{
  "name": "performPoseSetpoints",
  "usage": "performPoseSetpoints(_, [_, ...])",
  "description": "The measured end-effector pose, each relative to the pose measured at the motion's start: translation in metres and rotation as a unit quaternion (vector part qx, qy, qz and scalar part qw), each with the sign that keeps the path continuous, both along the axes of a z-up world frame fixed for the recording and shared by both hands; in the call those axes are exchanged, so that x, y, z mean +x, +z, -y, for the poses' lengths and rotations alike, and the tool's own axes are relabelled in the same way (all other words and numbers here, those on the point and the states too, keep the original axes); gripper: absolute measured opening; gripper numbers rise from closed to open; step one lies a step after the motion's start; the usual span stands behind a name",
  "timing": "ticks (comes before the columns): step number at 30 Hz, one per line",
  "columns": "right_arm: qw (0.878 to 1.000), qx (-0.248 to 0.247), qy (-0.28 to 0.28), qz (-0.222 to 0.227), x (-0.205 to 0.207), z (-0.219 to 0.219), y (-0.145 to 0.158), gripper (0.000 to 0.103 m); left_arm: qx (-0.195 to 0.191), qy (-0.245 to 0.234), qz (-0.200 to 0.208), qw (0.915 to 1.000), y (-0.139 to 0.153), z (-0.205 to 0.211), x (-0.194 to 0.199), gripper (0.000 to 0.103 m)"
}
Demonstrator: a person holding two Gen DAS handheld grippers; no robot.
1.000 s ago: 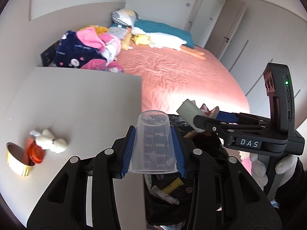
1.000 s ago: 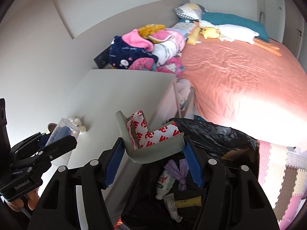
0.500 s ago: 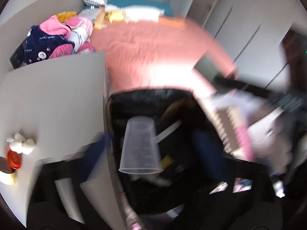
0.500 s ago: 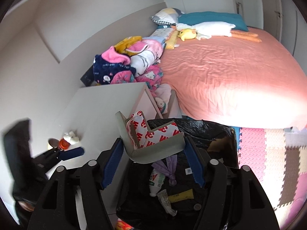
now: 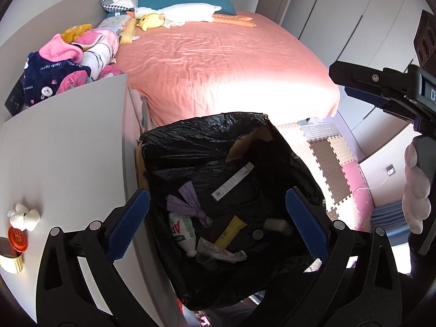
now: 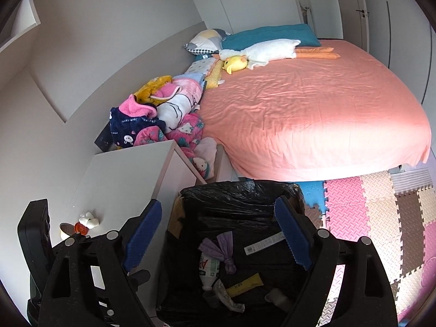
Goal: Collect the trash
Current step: 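Move both open tools back over the table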
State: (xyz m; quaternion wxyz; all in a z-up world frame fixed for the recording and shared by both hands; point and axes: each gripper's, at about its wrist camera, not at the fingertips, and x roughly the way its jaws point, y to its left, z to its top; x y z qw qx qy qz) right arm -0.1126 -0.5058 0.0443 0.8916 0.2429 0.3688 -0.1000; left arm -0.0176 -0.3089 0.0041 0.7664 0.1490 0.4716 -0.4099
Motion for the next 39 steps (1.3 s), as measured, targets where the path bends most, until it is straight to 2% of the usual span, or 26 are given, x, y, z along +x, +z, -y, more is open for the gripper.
performPoseSetpoints(11, [1.000, -0.012, 0.015, 0.003, 0.008, -0.013, 0.004, 0.085, -0.006, 0.022, 0.000, 0.9997, 0.002, -0.012, 0.003, 0.096])
performPoseSetpoints(24, [0.997, -0.019, 0.072, -0.002, 0.039, -0.054, 0.004, 0.085, -0.011, 0.083, -0.002, 0.9965, 0.001, -0.059, 0.018, 0.096])
performPoseSetpoints(39, [0.986, -0.028, 0.161, -0.012, 0.082, -0.126, -0.001, 0.085, -0.010, 0.178, -0.003, 0.9839, -0.005, -0.135, 0.033, 0.096])
